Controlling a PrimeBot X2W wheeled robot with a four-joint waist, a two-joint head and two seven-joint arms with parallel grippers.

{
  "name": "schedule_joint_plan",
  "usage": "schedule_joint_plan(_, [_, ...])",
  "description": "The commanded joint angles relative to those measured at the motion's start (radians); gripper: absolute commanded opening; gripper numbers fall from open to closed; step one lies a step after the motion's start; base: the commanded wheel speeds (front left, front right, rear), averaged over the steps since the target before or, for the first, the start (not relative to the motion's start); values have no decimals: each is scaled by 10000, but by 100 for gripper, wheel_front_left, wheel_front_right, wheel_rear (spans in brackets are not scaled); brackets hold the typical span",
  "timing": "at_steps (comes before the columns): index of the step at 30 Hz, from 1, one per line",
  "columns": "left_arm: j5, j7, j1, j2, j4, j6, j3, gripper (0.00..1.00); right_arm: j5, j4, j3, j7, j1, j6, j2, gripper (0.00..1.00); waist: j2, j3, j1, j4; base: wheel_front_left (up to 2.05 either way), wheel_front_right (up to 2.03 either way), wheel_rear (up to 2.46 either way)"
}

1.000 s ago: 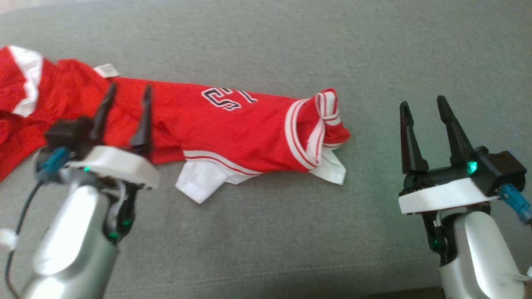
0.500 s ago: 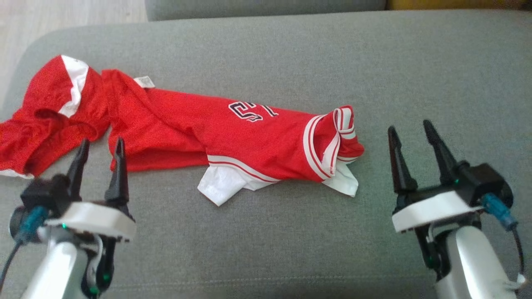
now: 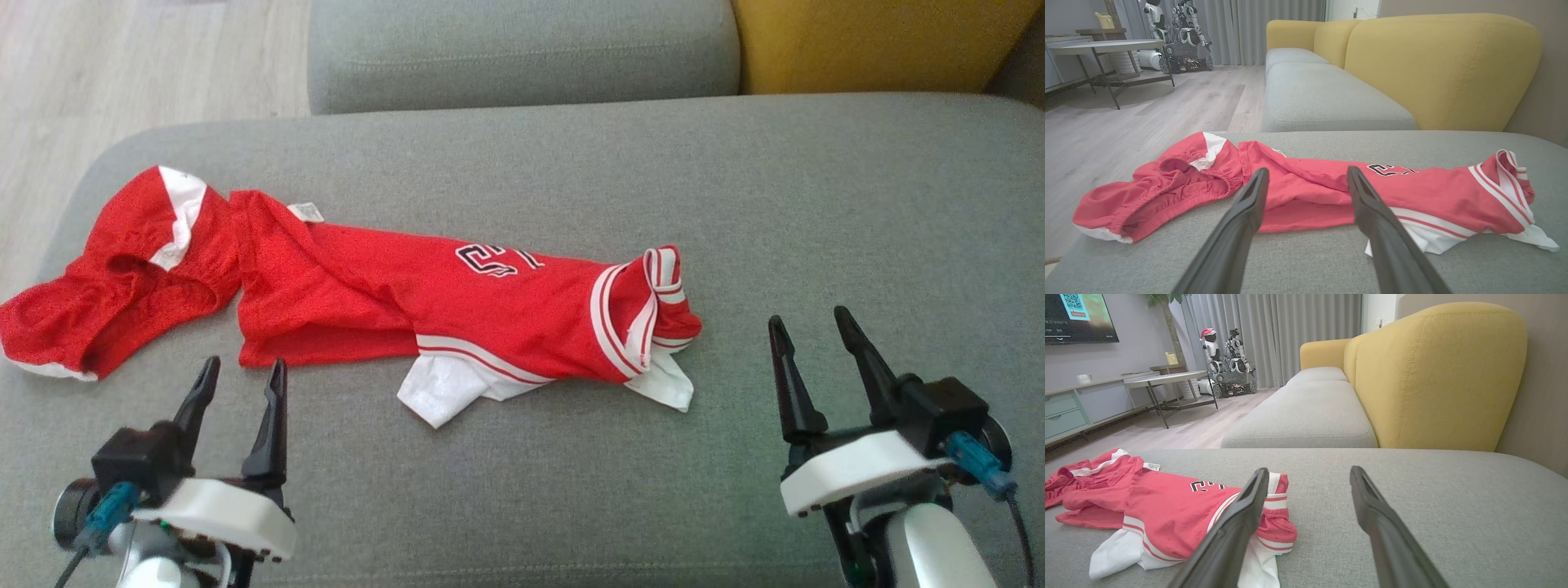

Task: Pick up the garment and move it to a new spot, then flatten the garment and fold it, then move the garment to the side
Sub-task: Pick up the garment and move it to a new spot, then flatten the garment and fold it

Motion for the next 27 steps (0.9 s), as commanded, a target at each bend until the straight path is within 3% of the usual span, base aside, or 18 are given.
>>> schedule_joint_plan(1, [106,33,-359,359,-394,126,413,100,56,-426,192,19,-207,-7,-33,100,-1,-71,0,-1,0,0,0])
schedule_joint_plan(27, [49,135,-266,458,-708,359,340,100,108,-571,208,117,-109,-7,-33,100,-1,-89,0,-2,0,0,0])
